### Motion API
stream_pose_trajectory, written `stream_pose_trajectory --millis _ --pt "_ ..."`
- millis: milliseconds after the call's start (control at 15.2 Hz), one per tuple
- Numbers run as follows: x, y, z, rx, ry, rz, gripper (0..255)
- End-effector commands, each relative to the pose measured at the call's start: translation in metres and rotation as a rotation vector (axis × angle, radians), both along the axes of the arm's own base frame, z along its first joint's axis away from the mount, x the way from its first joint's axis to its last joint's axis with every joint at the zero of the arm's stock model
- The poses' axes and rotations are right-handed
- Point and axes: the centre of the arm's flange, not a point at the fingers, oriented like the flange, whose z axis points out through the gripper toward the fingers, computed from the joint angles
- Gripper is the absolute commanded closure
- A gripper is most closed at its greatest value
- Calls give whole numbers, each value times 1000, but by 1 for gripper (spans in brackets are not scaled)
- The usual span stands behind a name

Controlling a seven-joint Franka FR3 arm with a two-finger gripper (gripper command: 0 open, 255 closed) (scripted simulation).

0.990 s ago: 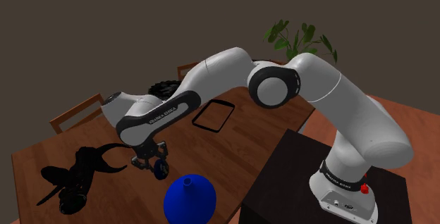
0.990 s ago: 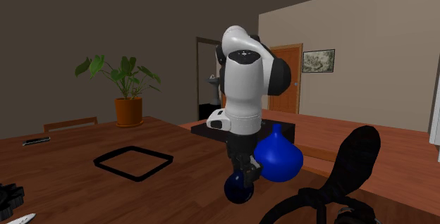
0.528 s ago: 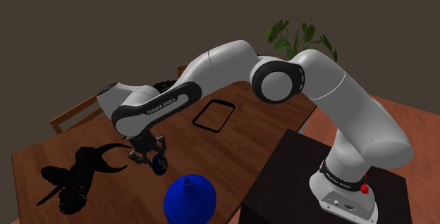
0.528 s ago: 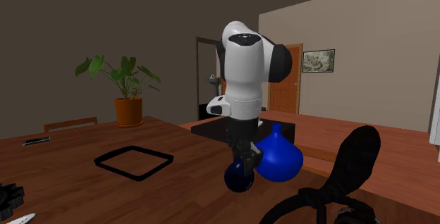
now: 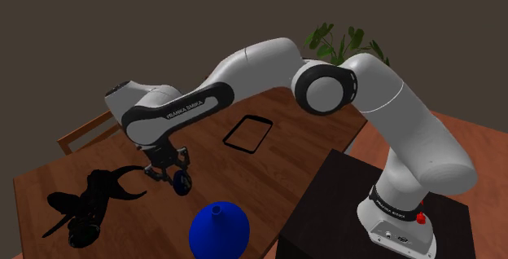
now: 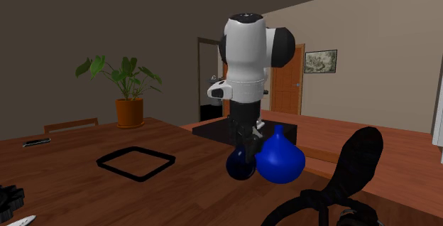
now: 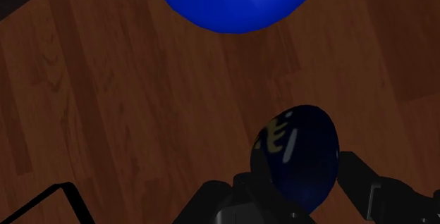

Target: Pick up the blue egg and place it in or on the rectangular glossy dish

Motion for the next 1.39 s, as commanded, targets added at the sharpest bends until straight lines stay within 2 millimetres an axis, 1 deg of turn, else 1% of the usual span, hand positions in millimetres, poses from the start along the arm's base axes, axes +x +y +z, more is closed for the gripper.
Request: stream_pose_trajectory --millis 0,330,1320 --pt "-1 0 11 0 0 0 255" --pt "-1 0 36 0 0 0 255" --pt "38 -194 47 0 0 0 255"
